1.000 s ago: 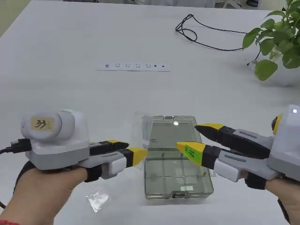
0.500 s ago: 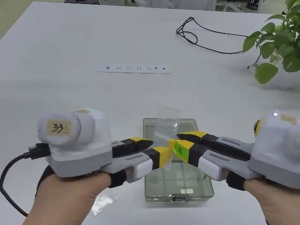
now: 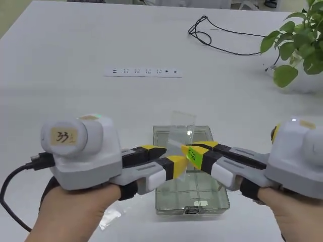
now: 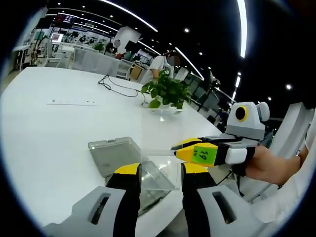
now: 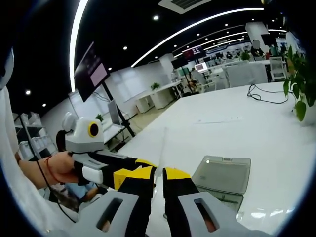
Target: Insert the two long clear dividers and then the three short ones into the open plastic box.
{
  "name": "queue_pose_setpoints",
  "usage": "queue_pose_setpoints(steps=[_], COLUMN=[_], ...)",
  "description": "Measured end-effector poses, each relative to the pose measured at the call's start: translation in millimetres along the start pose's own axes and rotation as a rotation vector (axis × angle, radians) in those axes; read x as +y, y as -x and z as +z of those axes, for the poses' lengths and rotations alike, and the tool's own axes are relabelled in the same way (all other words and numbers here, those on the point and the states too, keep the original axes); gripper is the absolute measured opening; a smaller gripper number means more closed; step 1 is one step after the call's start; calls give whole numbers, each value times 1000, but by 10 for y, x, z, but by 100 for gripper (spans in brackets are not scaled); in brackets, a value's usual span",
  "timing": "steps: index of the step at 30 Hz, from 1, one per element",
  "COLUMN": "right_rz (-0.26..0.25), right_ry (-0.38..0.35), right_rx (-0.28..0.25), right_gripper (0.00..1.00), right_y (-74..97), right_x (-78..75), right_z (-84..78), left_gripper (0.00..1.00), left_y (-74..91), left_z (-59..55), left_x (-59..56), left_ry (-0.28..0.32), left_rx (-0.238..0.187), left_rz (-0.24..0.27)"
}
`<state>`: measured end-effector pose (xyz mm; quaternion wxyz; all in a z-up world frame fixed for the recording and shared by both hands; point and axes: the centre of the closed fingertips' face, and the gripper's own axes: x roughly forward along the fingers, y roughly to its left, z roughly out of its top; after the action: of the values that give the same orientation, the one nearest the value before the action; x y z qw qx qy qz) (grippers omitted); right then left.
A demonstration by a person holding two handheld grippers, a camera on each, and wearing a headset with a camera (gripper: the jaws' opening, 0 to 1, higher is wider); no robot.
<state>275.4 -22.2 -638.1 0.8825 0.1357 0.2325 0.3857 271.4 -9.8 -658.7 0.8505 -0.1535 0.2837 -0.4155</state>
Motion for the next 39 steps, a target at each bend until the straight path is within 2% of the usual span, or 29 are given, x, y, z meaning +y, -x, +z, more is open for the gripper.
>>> queue_pose_setpoints(steps=[4, 7, 16, 18, 19, 21, 24, 28, 31, 35, 39], right_rz=[-28, -28, -48, -70, -80, -99, -132, -166, -195, -244, -283], right_ry=[-6, -33, -64, -79, -93, -104, -133, -142, -157, -155, -169], right_rx=[-4, -6, 2, 5, 10, 16, 29, 50, 66, 122, 187], right_gripper=[7, 6, 6, 6, 6, 6, 6, 6, 6, 6, 6], right_y=[5, 15, 44, 64, 77, 97, 136, 172, 199, 233, 251], right_x=[-30, -42, -104, -153, -187, -238, -325, -407, -469, -562, -642], right_z=[9, 22, 35, 35, 30, 22, -4, -38, -71, -162, -269], left_gripper=[29, 27, 35, 38, 39, 43, 48, 54, 60, 71, 77], left_y=[-14, -15, -6, 9, 20, 45, 89, 139, 168, 187, 208], left_z=[-8, -7, -42, -66, -78, -104, -163, -209, -265, -329, -411], left_x=[-8, -12, -15, -5, 4, 16, 80, 116, 140, 167, 196], left_ry=[-3, 1, -30, -58, -91, -108, -169, -219, -273, -324, -367], left_rx=[3, -2, 4, 13, 12, 17, 35, 35, 51, 63, 86], left_rz=[-1, -5, -19, -23, -25, -24, -21, -31, -38, -53, -62])
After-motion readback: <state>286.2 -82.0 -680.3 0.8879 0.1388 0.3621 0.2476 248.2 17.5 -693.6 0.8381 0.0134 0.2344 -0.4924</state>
